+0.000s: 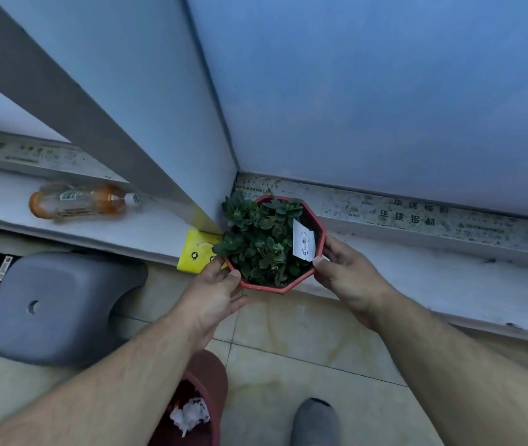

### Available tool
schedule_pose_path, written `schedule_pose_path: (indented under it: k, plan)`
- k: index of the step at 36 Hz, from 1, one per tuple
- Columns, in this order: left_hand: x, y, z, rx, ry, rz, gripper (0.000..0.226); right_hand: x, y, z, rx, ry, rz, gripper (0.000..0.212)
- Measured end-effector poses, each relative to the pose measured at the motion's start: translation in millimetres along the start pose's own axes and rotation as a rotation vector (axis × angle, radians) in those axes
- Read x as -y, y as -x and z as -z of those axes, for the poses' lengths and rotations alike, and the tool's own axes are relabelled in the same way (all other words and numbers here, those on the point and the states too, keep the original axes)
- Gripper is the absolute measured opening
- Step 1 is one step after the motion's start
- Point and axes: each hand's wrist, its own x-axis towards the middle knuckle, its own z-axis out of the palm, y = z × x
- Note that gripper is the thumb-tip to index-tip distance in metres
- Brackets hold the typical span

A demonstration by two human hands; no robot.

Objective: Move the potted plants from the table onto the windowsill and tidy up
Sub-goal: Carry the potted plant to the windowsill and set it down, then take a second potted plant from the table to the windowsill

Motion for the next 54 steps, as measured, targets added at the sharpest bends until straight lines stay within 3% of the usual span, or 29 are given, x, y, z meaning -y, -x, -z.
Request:
schedule_pose_path:
  k: [5, 7, 8, 10, 12, 19, 27, 33, 39, 42, 46, 54]
  plan:
    - [-8.4, 7.0, -4.2, -0.059, -0.119, 0.002, 0.038, 12.3, 9.7, -4.1, -0.005, 0.034, -0.015, 0.048]
    - [-11.8, 18.6, -4.7, -0.090, -0.140, 0.026, 0.052, 20.6, 23.6, -5.2, -0.006, 0.036, -0.027, 0.048]
    - [-71.4, 77.9, -17.9, -0.071, -0.195, 0.038, 0.060, 78.3, 78.0, 11.8, -0.070, -0.003, -0.056, 0.048]
    - [-64.7, 95.4, -15.6, -0.120, -0.225, 0.041, 0.066, 76.2, 95.1, 6.3, -0.094, -0.019, -0.102, 0.059]
    - [-89.2, 126.4, -21.4, -0.108, -0.251, 0.030, 0.064, 103.0, 124.9, 15.7, -0.113, -0.017, -0.137, 0.068]
    - [-90.6, 152.7, -23.6, -0.092, -0.336, -0.031, 0.057, 105.9, 150.0, 7.6, -0.104, -0.054, -0.113, 0.070]
    - [-207.0, 321.7, -57.3, 0.000, -0.422, -0.262, 0.053, 249.8, 334.4, 40.3, -0.180, -0.078, 0.022, 0.065]
    - [-264.9, 467.8, -76.5, 0.192, -0.364, -0.406, 0.055, 320.1, 501.0, 57.0, -0.353, -0.159, 0.155, 0.066]
    - [-286.1, 573.1, -92.1, 0.419, -0.475, -0.575, 0.054, 329.6, 647.1, 52.9, -0.580, -0.247, 0.288, 0.078]
    - [-290.1, 607.0, -107.4, 0.559, -0.521, -0.662, 0.054, 316.8, 695.6, 48.0, -0.736, -0.299, 0.355, 0.085]
    - [-272.4, 668.4, -132.6, 0.763, -0.556, -0.712, 0.052, 281.1, 771.2, 30.0, -0.935, -0.395, 0.384, 0.068]
    - [-179.2, 767.0, -178.4, 1.093, -0.655, -0.693, 0.045, 198.0, 898.8, -11.8, -1.295, -0.590, 0.376, 0.061]
